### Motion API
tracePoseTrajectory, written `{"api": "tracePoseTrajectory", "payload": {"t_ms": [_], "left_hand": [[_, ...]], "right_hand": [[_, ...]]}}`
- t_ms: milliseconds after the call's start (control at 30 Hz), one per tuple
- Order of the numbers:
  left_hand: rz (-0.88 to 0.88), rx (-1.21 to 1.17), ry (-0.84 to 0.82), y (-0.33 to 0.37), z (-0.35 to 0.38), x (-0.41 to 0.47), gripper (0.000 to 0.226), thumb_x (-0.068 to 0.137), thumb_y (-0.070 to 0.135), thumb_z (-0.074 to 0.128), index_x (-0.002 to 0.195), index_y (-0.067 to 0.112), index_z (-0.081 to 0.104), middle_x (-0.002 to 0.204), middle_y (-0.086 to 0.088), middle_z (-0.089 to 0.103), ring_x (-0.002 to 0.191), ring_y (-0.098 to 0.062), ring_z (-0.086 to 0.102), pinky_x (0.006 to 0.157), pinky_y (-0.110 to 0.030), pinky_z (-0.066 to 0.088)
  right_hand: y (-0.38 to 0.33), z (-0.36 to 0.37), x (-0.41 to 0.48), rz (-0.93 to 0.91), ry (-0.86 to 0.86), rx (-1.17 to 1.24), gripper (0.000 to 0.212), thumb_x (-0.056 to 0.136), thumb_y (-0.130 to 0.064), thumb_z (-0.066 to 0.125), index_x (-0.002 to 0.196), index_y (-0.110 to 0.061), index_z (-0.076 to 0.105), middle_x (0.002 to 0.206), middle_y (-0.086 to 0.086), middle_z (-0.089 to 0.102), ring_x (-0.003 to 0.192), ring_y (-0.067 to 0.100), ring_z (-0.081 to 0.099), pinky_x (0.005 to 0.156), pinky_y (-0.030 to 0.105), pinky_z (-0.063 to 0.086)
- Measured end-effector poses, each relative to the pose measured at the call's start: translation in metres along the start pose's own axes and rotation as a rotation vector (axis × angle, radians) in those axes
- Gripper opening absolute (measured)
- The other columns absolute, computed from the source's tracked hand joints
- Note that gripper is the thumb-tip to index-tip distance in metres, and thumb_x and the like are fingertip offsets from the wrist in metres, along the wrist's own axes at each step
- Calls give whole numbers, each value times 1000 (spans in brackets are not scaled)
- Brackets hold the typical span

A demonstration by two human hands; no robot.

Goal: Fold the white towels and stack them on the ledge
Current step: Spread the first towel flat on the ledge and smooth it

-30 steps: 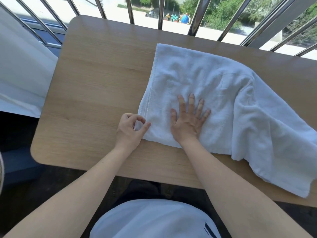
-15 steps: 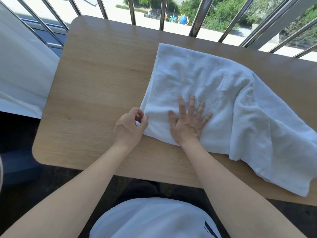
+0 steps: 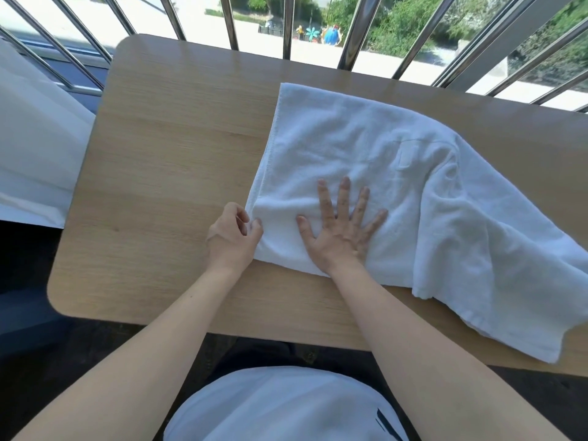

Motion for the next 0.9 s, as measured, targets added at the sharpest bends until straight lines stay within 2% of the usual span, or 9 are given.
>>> {"api": "tracePoseTrajectory", "payload": {"t_ms": [167,300,367,433,500,600,667,800,900], "left_hand": [[328,84,108,46,3,-2,23,87,20,69,108,16,61,109,5,51,104,-19,50,86,-32,45],[633,174,-40,81,40,-11,30,92,17,68,121,13,66,127,-4,59,119,-24,50,102,-38,43],[674,283,-156,79,60,-14,40,97,23,62,136,15,59,146,-3,51,136,-25,43,112,-43,35],[718,405,-164,73,68,-16,48,101,27,52,148,20,46,159,0,35,150,-22,25,122,-41,18],[710,497,-153,68,72,-16,55,103,26,42,157,25,29,166,4,15,154,-19,5,125,-42,2],[552,533,-173,70,84,-10,65,97,30,26,159,28,8,166,4,-8,152,-19,-16,122,-42,-13],[585,506,-206,89,101,-14,66,95,34,22,159,27,8,167,0,-6,152,-21,-18,121,-39,-16],[897,582,-421,130,159,-46,58,102,48,14,159,33,13,167,6,-1,153,-21,-12,123,-44,-9],[870,711,-416,136,183,-53,61,99,56,10,156,39,18,167,7,2,152,-20,-15,119,-45,-19]], "right_hand": [[4,0,-1,12,-32,37,84,91,-76,5,154,-29,-24,163,-6,-27,149,31,-25,112,68,-14],[11,-1,-4,-5,-35,86,71,99,-61,6,158,-25,-15,165,-5,-22,151,22,-23,117,60,-13],[17,-4,-7,-12,-15,103,68,102,-56,10,159,-23,-6,166,-1,-16,152,20,-16,120,55,-11],[25,-7,-10,-28,8,110,66,103,-52,16,160,-21,2,167,2,-8,154,21,-9,122,51,-6],[35,-11,-13,-28,20,111,64,104,-49,21,160,-21,7,168,4,-3,154,22,-5,124,47,-4],[50,-22,-17,-1,67,167,61,105,-40,31,159,-15,17,167,9,7,154,26,4,125,43,0],[61,-35,-20,16,142,219,56,104,-29,41,155,-9,30,164,12,18,152,28,15,125,43,8],[94,-54,-22,70,239,117,53,92,-13,60,144,-7,48,157,17,34,145,35,32,120,43,19],[119,-71,-29,91,332,88,53,82,-5,66,134,-4,56,148,20,46,134,37,47,109,45,37]]}}
Point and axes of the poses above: each hand's wrist, its own x-axis towards the middle knuckle, its own z-axis out of the palm, y = z × x, the point moved 8 cm from there along x, towards the middle knuckle
